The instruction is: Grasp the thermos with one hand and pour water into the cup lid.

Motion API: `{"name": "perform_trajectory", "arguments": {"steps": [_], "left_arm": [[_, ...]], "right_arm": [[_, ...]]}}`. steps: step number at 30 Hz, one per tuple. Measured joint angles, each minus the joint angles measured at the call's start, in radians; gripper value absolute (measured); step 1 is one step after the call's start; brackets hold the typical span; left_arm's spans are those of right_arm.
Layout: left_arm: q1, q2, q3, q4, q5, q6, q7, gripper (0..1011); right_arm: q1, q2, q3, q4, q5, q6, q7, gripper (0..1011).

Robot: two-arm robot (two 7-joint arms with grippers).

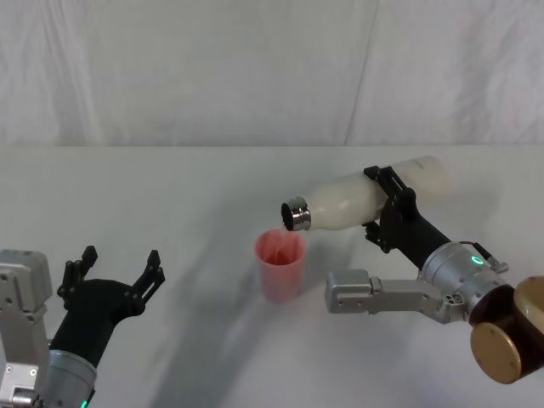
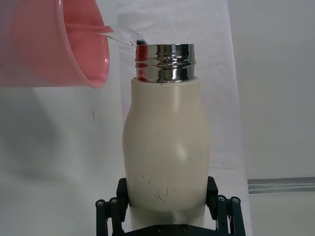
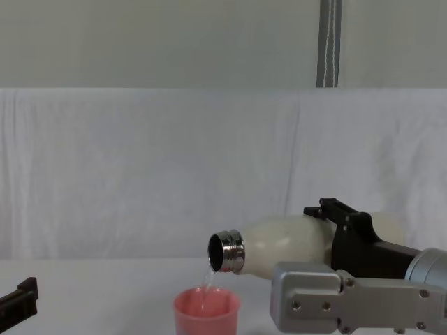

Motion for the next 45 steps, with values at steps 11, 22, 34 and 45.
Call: {"name": "perform_trajectory", "arguments": {"steps": [11,22,34,45], "left_arm": [[0.000,0.000,0.000,0.000,0.000,0.000,0.000,1001],[0.000,0.000,0.000,0.000,0.000,0.000,0.000,1001],[0.000,0.000,0.000,0.000,0.000,0.000,0.000,1001],[0.000,0.000,0.000,0.000,0.000,0.000,0.000,1001]], "right_arm": [[0.000,0.002,-0.002,-0.008,-0.003,0.005,0.006,950],[-0.001,0.004,-0.002,-0.011,-0.003,0.006,0.009,950],[0.003,0.010,-0.002,-0.016,-0.005,0.005,0.016,950],[-0.001,-0.001,0.012,-0.028,0.029,0.006,0.030,950]]}}
